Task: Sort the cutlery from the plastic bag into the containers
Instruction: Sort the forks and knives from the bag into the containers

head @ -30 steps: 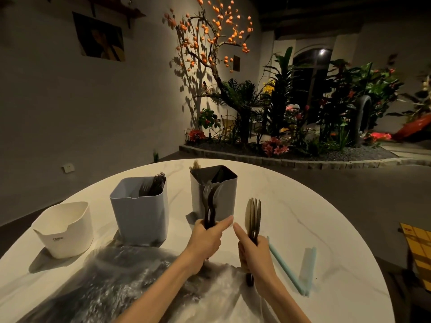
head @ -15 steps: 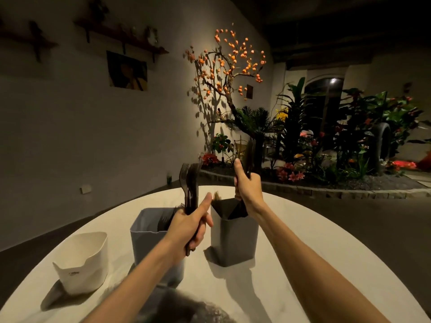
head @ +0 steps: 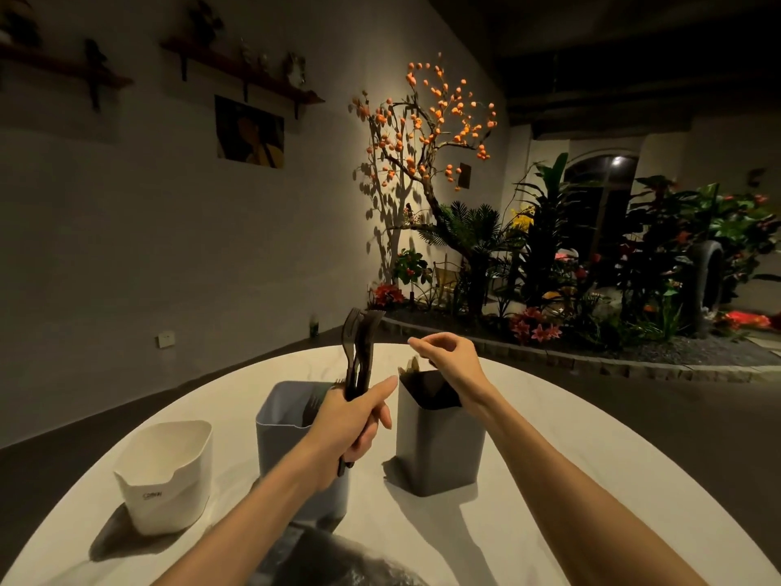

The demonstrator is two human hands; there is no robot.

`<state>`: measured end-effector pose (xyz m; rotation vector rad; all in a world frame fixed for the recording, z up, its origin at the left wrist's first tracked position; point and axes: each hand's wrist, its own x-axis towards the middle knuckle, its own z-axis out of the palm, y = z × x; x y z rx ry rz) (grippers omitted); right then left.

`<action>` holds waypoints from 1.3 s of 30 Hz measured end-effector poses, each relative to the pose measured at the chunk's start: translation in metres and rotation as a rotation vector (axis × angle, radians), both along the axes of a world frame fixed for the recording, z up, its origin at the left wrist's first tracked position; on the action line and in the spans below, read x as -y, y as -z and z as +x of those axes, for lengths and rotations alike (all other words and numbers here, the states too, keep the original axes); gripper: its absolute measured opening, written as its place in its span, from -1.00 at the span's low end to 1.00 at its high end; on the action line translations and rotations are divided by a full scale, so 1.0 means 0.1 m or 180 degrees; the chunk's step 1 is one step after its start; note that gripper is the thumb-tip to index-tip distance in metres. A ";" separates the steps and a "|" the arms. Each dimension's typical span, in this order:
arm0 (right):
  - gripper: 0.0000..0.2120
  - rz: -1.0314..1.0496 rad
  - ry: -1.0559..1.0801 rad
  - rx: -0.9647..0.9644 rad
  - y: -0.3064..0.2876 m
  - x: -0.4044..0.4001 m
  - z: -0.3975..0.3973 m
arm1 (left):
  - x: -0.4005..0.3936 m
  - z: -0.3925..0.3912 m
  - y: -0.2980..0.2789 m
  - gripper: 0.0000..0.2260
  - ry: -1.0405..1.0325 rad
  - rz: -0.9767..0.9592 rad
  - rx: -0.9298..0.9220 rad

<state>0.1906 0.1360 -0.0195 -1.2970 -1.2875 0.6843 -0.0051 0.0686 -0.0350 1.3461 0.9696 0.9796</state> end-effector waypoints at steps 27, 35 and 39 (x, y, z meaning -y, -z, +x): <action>-0.58 0.0440 -0.0830 -0.1751 -0.72 0.08 -1.64 | -0.20 -1.22 -0.40 -0.82 -0.1146 0.1045 -0.0670; -0.80 0.0140 -0.0312 -0.1690 -0.13 -0.29 -1.72 | -0.35 -1.24 -0.04 -0.81 -0.1202 0.1077 -0.0910; -0.89 0.0206 0.0017 -0.1391 -0.15 -0.28 -1.64 | -0.33 -1.22 -0.01 -0.79 -0.1173 0.1087 -0.0897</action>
